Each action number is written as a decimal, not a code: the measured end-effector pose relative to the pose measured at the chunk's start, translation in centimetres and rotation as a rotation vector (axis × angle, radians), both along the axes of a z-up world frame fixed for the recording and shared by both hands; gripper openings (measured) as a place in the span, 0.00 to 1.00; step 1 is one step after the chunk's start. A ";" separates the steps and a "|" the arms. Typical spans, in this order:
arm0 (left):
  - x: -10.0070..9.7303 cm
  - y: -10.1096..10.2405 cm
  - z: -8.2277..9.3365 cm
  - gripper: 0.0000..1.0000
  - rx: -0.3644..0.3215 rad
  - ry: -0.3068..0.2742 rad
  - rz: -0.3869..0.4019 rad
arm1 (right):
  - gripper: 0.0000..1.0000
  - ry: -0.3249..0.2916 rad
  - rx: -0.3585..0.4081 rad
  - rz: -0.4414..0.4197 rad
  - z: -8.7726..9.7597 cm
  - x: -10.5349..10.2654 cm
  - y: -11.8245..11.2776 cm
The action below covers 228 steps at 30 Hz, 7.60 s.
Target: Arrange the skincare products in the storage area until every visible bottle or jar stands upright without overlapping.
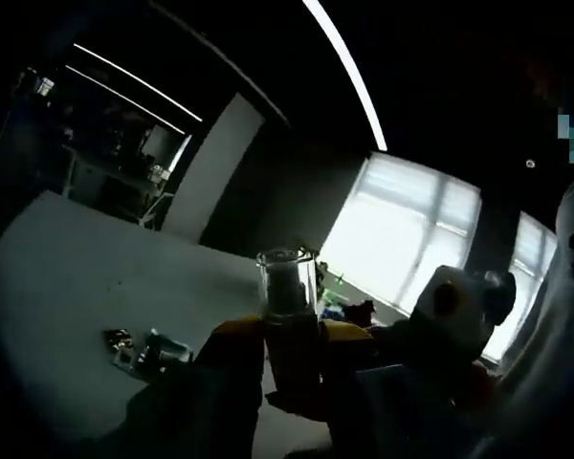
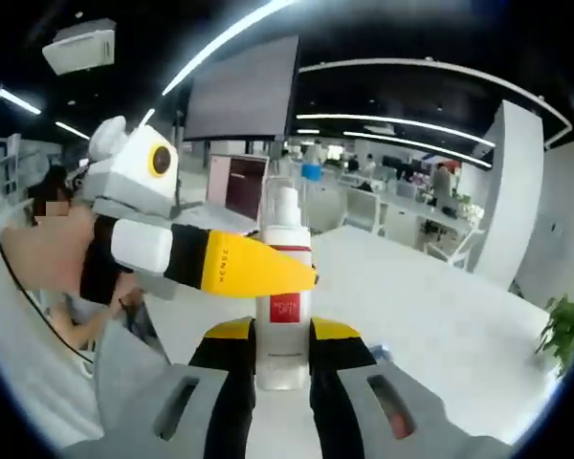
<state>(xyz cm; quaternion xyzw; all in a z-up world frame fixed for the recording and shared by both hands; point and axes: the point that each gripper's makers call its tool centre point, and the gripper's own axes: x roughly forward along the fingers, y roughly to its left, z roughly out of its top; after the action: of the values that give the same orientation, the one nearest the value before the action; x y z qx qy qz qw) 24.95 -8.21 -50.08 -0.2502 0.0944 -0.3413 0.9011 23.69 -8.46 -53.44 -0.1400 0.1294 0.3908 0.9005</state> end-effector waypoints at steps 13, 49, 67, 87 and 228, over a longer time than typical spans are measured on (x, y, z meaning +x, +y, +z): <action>-2.2 -2.9 0.7 0.15 0.267 -0.194 -0.212 | 0.22 0.046 0.083 0.134 -0.2 -1.4 -1.7; -8.9 -8.8 -2.1 0.15 0.457 -0.392 -0.744 | 0.26 0.061 0.110 0.594 4.5 -6.8 -5.0; -10.1 -10.8 -2.9 0.15 0.454 -0.416 -0.786 | 0.17 0.021 0.080 0.622 3.5 -8.3 -6.4; -7.7 -10.4 -6.4 0.28 0.483 -0.304 -0.681 | 0.17 0.074 0.062 0.659 0.4 -6.9 -7.6; -3.2 2.4 -15.8 0.95 0.549 0.159 0.035 | 0.19 0.356 -0.082 -0.007 -27.1 6.8 -16.1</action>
<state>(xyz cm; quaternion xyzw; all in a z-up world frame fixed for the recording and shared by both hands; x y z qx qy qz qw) 21.73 -5.83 -65.83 -0.0245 0.2493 -0.2668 0.9306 30.46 -24.60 -80.53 -0.1049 0.3030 0.4008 0.8582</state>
